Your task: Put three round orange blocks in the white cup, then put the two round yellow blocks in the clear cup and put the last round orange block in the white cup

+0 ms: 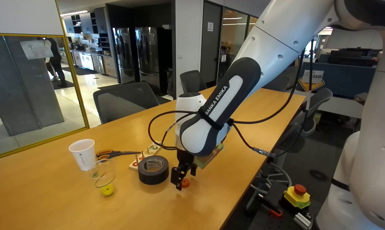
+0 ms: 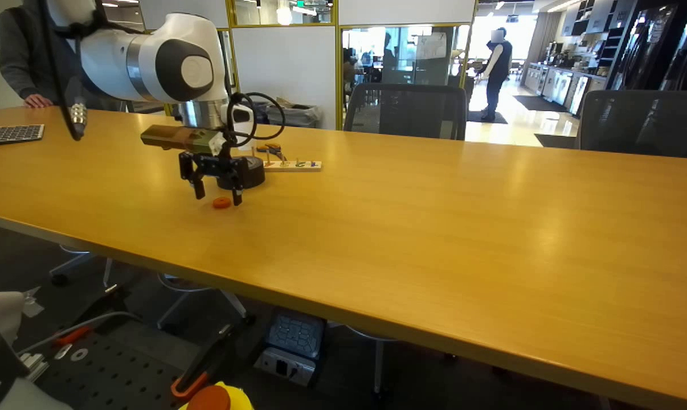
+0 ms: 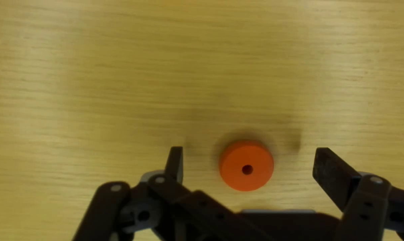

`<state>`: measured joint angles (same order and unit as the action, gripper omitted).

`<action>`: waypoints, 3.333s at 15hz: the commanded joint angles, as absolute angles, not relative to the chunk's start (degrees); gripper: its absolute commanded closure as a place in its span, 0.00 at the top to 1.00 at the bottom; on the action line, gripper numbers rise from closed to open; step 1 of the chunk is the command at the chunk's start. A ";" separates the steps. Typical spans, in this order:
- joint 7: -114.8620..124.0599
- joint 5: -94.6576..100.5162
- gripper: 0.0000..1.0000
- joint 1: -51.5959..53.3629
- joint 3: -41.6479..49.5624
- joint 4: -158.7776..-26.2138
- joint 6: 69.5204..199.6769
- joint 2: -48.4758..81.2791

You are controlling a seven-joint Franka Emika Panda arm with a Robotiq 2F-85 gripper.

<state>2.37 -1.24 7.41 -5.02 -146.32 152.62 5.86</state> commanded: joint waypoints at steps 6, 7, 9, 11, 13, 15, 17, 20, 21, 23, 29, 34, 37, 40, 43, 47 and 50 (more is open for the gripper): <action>0.37 -3.67 0.74 6.69 -6.17 -146.44 155.76 6.64; 0.41 -3.62 0.68 6.73 -6.23 -146.48 155.99 6.54; 0.86 -3.12 0.51 6.86 -6.25 -146.51 156.60 6.42; 0.95 -3.03 0.35 6.88 -6.28 -146.50 156.87 6.37; 1.28 -2.68 0.20 6.89 -6.19 -146.45 156.92 6.22; 2.04 -1.64 0.22 7.04 -5.98 -145.80 156.64 6.06; 3.47 0.61 0.22 7.44 -5.57 -143.69 155.65 5.81; 6.48 6.23 0.22 8.25 -5.09 -138.05 152.79 5.71; 8.01 8.54 0.22 8.71 -5.06 -135.48 151.54 5.65; 9.24 10.88 0.22 9.34 -5.71 -130.68 150.24 6.26; 7.59 9.64 0.22 11.88 -8.53 -115.66 150.94 13.67; 7.30 9.79 0.22 14.51 -8.90 -103.77 151.33 22.89; 7.47 10.32 0.22 16.19 -8.00 -96.44 150.70 28.08; 6.55 9.79 0.22 16.86 -7.60 -90.21 150.33 32.20; 5.48 9.07 0.22 16.80 -7.60 -84.37 149.86 36.35; 3.82 8.12 0.22 16.39 -7.83 -77.46 148.04 41.21; 2.98 7.75 0.22 16.30 -7.87 -72.75 146.05 44.31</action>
